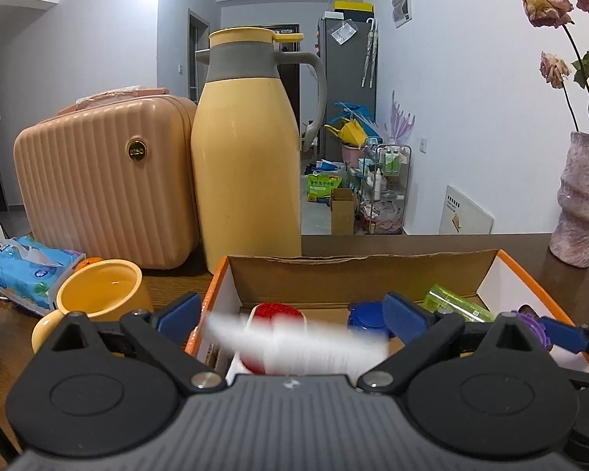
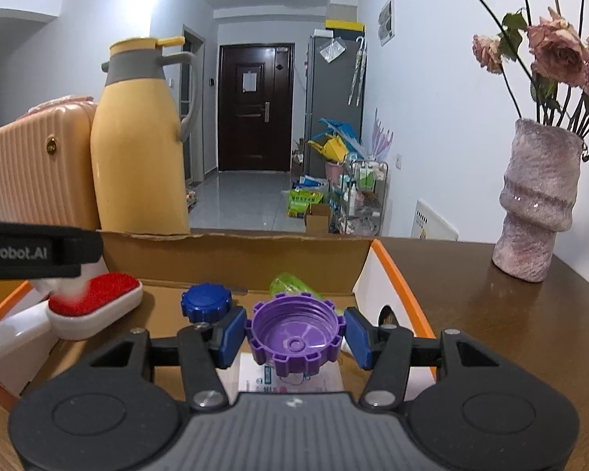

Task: Organize rigid objects
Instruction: 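Lower both tools into the box and open them to release the items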

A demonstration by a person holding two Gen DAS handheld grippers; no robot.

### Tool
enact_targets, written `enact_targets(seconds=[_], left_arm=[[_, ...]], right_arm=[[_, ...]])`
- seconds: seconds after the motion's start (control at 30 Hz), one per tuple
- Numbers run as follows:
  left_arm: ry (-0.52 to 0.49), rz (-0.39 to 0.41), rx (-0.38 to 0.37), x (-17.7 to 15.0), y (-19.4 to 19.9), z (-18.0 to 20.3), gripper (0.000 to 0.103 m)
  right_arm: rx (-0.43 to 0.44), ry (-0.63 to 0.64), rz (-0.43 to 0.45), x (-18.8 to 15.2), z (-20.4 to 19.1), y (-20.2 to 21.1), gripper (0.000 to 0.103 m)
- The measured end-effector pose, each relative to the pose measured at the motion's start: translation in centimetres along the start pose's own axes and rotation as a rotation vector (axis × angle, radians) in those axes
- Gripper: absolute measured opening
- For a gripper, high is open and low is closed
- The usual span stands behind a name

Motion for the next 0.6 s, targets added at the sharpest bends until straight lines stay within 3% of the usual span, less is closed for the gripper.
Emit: enact_targets(seconds=[0.03, 0.1, 0.2, 0.33, 0.6], left_arm=[[0.005, 0.0, 0.002, 0.0, 0.0, 0.0, 0.103], [0.017, -0.012, -0.007, 0.0, -0.2, -0.3, 0.103], [0.041, -0.035, 0.002, -0.1, -0.5, -0.7, 0.103], [0.059, -0.045, 0.001, -0.2, -0.6, -1.1, 0.103], [0.065, -0.026, -0.017, 0.0, 0.0, -1.1, 0.103]], right_arm=[[0.002, 0.0, -0.007, -0.1, 0.0, -0.1, 0.06], [0.006, -0.004, -0.021, -0.2, 0.1, -0.2, 0.082], [-0.01, -0.007, -0.021, -0.2, 0.3, -0.2, 0.098], [-0.02, -0.022, -0.017, 0.0, 0.5, -0.1, 0.103], [-0.018, -0.033, -0.037, -0.1, 0.6, -0.2, 0.103]])
Point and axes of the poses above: each gripper's, at about its wrist camera, not at the fingertips, and y roughly against the way its jaws point, z to its right, x to its top, the point moved 4 cm from there along -y, roughly the way its jaws point, and after that the axes turned 2 degrees about -x, right-handed, at the moved point
